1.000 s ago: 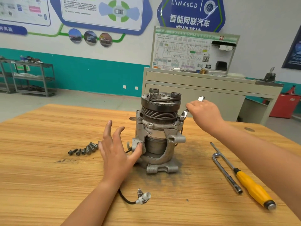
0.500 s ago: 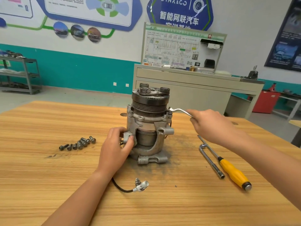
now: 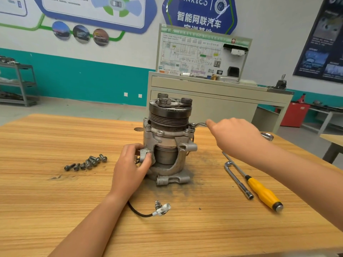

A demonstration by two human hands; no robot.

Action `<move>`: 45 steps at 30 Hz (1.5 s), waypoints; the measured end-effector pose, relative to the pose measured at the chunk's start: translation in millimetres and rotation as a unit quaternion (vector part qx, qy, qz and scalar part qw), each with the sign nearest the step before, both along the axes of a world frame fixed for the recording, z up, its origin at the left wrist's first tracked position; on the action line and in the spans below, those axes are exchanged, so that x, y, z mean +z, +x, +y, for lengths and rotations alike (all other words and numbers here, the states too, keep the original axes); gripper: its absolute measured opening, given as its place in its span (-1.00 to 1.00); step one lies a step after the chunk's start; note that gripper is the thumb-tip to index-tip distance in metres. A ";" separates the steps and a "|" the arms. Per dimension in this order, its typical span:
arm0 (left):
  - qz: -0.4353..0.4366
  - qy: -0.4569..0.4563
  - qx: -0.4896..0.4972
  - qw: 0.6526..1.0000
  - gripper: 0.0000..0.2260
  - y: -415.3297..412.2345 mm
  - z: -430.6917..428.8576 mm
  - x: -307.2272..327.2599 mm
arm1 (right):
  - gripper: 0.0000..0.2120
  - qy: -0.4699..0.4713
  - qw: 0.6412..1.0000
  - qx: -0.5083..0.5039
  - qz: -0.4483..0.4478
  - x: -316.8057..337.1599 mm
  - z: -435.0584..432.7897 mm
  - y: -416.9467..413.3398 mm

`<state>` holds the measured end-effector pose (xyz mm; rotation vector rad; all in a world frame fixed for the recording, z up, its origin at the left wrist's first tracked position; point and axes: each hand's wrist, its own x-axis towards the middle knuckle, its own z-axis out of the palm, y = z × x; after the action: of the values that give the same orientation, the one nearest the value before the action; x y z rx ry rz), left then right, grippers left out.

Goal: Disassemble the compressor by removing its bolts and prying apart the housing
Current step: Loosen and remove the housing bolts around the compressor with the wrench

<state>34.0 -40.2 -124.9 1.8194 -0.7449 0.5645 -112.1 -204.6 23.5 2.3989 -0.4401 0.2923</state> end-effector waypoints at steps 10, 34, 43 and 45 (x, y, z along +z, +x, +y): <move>0.001 -0.007 -0.012 1.000 -0.76 0.0 1.2 0.5 | -0.65 0.088 0.995 -0.008 0.049 5.6 -8.6 2.9; -0.013 -0.012 -0.029 0.999 -0.77 3.8 1.4 -2.2 | -0.67 0.081 0.965 0.205 -0.140 -20.8 -75.7 96.0; 0.000 -0.015 -0.031 0.999 -0.77 4.5 1.3 -2.7 | -0.79 0.418 0.829 0.136 -0.345 -23.8 -53.3 31.5; 0.003 -0.016 -0.034 0.999 -0.76 4.4 1.7 -3.0 | -0.78 0.381 0.878 0.103 -0.271 -23.8 -48.2 17.6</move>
<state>38.4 -38.6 -127.9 1.7584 -0.7851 0.5232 -94.5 -252.8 -0.3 3.1269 -0.6332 1.0778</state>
